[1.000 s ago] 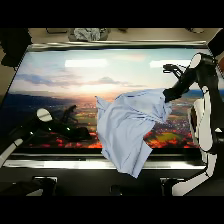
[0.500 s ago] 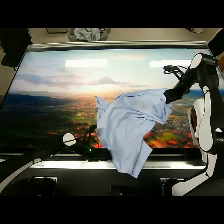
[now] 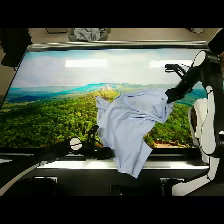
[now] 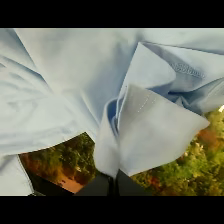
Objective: Fold the shirts.
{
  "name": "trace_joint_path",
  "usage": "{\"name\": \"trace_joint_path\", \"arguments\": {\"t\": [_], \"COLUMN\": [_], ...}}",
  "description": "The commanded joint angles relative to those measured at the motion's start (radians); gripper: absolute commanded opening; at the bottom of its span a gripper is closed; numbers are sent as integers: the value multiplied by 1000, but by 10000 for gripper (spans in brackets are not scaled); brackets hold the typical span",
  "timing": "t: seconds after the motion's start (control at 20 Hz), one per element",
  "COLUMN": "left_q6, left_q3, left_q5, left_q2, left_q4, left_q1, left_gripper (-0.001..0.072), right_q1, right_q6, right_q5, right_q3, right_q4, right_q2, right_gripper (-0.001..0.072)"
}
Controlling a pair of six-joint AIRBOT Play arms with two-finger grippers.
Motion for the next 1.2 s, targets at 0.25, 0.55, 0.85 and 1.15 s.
{"name": "trace_joint_path", "arguments": {"t": [0.25,0.55,0.85,1.15], "left_q6": [17,-78,-78,-77], "left_q3": [222,740,944,971], "left_q5": [-121,-154,-185,-270], "left_q2": [551,832,825,793], "left_q4": [378,602,465,459], "left_q1": [372,930,1146,1144], "left_gripper": [32,33,34,34], "right_q1": [0,0,0,0], "right_q6": [1,98,114,113], "right_q5": [-171,-542,-444,-377], "right_q3": [4,4,4,3], "right_q4": [-92,-386,-393,-392], "right_q2": [309,791,1032,1006], "right_gripper": [47,46,46,46]}}
